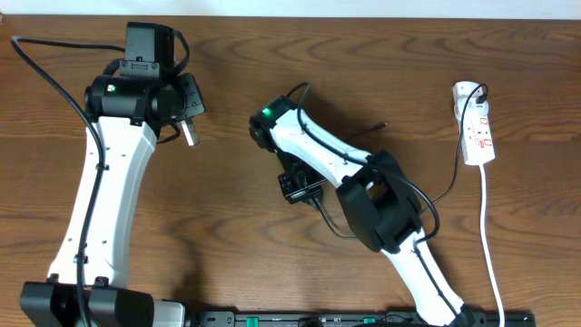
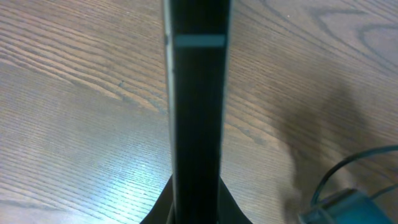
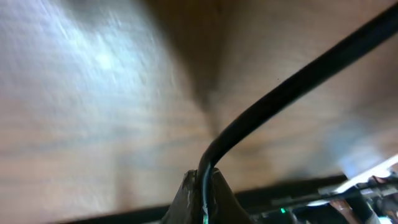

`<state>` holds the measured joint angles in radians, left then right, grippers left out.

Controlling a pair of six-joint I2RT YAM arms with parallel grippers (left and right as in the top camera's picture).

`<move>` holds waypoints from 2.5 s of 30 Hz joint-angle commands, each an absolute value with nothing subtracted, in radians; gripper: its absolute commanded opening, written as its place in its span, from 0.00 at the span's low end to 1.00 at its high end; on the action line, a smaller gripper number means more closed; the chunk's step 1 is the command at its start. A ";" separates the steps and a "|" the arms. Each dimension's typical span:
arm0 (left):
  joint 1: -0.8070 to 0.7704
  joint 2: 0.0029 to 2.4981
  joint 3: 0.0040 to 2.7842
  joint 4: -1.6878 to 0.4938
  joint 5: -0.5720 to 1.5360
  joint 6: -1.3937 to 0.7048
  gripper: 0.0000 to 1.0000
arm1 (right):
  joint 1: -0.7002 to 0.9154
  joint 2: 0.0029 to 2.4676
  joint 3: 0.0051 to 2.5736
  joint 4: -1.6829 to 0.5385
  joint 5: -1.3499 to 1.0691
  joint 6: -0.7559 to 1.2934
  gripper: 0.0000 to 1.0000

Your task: Plug charger to phone and switch on socket

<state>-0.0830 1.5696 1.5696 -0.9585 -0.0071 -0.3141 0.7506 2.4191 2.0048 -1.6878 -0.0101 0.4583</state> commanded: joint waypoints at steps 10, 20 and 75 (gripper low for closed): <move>-0.081 1.537 1.586 -0.953 -0.027 -0.315 0.07 | 0.754 2.218 1.967 -1.702 0.009 0.436 0.01; -0.081 1.537 1.586 -0.953 -0.027 -0.315 0.07 | 0.755 2.218 1.797 -1.694 0.009 0.448 0.01; -0.082 1.538 1.585 -0.926 0.382 -0.224 0.07 | 0.352 1.980 1.789 -1.194 0.105 0.897 0.99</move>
